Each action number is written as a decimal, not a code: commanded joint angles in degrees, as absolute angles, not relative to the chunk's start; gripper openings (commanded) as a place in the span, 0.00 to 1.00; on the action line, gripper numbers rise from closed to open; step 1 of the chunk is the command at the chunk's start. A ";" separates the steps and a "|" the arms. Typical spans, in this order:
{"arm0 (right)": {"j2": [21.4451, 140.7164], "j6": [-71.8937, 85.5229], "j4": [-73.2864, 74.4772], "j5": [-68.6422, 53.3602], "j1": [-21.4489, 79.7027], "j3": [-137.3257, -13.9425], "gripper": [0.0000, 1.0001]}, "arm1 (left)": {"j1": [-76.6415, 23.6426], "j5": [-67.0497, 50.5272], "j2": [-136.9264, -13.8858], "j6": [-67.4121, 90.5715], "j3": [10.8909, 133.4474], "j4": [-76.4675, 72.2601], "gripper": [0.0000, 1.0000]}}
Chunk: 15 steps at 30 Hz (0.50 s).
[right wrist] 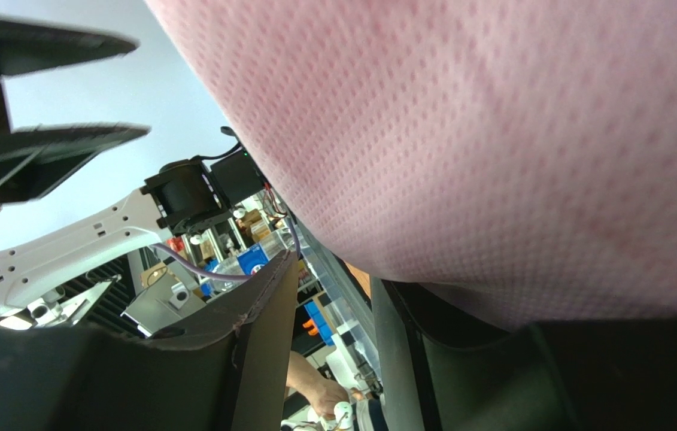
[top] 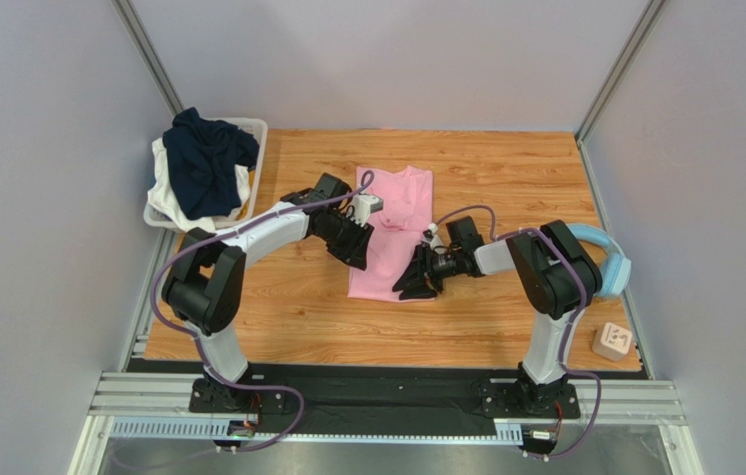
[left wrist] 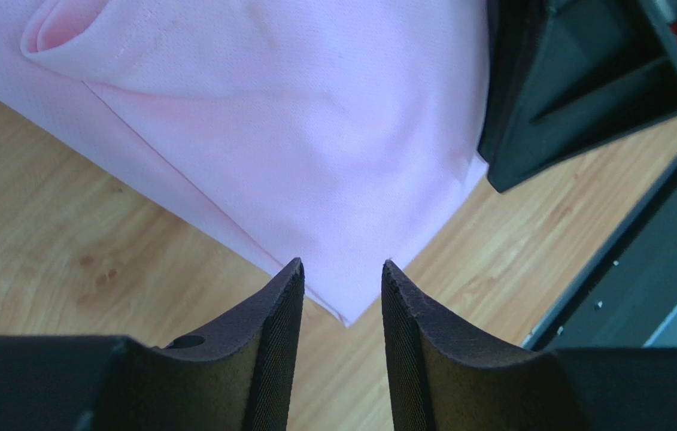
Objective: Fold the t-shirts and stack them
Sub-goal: Grab one side of the 2/3 rectangular tshirt with both arms
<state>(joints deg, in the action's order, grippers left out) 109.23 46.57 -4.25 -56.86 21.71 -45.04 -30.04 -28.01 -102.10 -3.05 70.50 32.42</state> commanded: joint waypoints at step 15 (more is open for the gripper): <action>88.34 41.93 23.54 -44.65 21.97 -53.09 0.48 | -31.73 -29.44 -84.89 -0.26 54.84 34.98 0.45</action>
